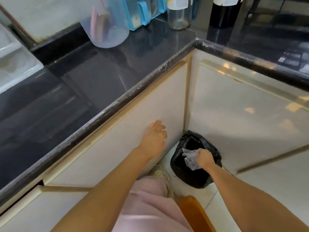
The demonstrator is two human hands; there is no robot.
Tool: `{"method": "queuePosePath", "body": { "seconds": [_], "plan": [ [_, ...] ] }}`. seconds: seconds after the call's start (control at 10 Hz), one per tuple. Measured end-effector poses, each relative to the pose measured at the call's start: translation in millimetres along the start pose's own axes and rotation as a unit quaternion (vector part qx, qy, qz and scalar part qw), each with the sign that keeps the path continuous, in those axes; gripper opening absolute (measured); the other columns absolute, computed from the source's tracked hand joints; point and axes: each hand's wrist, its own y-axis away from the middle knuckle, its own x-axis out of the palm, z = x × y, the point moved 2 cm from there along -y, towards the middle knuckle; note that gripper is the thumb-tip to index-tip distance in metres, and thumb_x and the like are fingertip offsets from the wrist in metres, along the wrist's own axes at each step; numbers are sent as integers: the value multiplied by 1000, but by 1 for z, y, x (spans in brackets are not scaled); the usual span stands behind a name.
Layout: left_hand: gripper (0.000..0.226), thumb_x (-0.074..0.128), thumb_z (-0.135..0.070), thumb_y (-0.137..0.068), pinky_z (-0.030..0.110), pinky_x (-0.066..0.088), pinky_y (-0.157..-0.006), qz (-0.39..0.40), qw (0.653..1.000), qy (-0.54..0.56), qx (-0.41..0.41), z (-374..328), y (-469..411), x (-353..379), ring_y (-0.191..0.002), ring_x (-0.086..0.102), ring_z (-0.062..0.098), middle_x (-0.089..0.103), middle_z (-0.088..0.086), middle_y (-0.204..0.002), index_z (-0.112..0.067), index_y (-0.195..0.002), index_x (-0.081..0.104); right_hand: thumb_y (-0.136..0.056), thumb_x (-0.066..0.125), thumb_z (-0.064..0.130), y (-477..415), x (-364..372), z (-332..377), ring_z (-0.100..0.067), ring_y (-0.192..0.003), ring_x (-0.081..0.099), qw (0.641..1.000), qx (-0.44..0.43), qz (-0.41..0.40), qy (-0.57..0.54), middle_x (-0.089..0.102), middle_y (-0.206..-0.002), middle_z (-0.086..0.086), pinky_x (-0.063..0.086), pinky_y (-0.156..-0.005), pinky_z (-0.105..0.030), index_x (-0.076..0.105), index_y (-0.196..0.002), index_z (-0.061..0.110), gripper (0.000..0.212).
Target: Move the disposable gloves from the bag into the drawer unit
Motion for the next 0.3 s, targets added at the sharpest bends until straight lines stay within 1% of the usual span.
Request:
{"method": "queuePosePath", "body": {
  "seconds": [0.1,0.2,0.3],
  "plan": [
    [35,47,-23,-96,20,-22,-104,15,1000,2,-2,3,-3,9,-147,3,19,29,3,-153,-16,-129,55,-100,41,12,-7,20,-6,-19,-81,52,991,35,118,-53,49,-137,-19,41,-65,-24,24,-150,8,53],
    [35,46,-23,-96,21,-24,-102,24,1000,-6,-9,4,-4,11,-148,2,19,27,3,-154,-16,-129,55,-96,43,8,-14,29,-7,-27,-107,55,986,45,144,-75,48,-139,-17,40,-81,-28,21,-151,10,59],
    [35,47,-21,-95,21,-21,-107,40,999,-7,10,3,-6,14,-148,2,20,27,5,-154,-14,-128,55,-94,47,9,-19,30,-2,-18,-97,52,983,43,136,-114,45,-142,-17,35,-85,-26,24,-150,9,60]
  ]
}}
